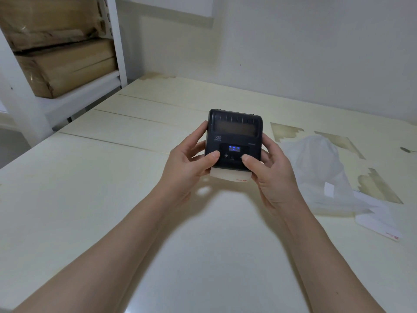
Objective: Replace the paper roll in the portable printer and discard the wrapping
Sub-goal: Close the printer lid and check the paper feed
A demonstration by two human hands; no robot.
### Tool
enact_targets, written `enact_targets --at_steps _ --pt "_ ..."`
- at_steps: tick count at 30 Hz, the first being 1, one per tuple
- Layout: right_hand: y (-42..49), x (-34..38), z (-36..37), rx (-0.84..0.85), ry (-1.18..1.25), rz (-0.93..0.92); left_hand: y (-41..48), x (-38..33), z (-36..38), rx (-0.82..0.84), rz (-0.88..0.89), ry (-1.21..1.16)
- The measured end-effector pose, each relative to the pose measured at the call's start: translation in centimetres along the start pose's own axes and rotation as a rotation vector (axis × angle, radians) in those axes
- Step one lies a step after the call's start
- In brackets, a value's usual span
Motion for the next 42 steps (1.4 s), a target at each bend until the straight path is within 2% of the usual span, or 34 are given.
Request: enact_targets --at_steps 23,35,42 --pt "0.1 0.0 0.2 0.041 -0.033 0.016 0.0 -0.1 -0.2 0.008 0.006 -0.081" --pt "-0.1 -0.2 0.7 -0.093 -0.151 0.225 0.3 -0.1 -1.7 -0.151 -0.051 -0.142" --pt "-0.4 -0.4 0.7 -0.115 -0.325 0.305 0.8 0.7 -1.9 -0.158 -0.144 -0.035"
Point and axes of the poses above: each hand's wrist, its own y-axis towards the middle knuckle, its own z-axis out of the palm, x = y × z, the point moved 3 cm from there along y, towards the middle knuckle, and after that the axes turned 15 degrees about x, right-handed, at the moved point
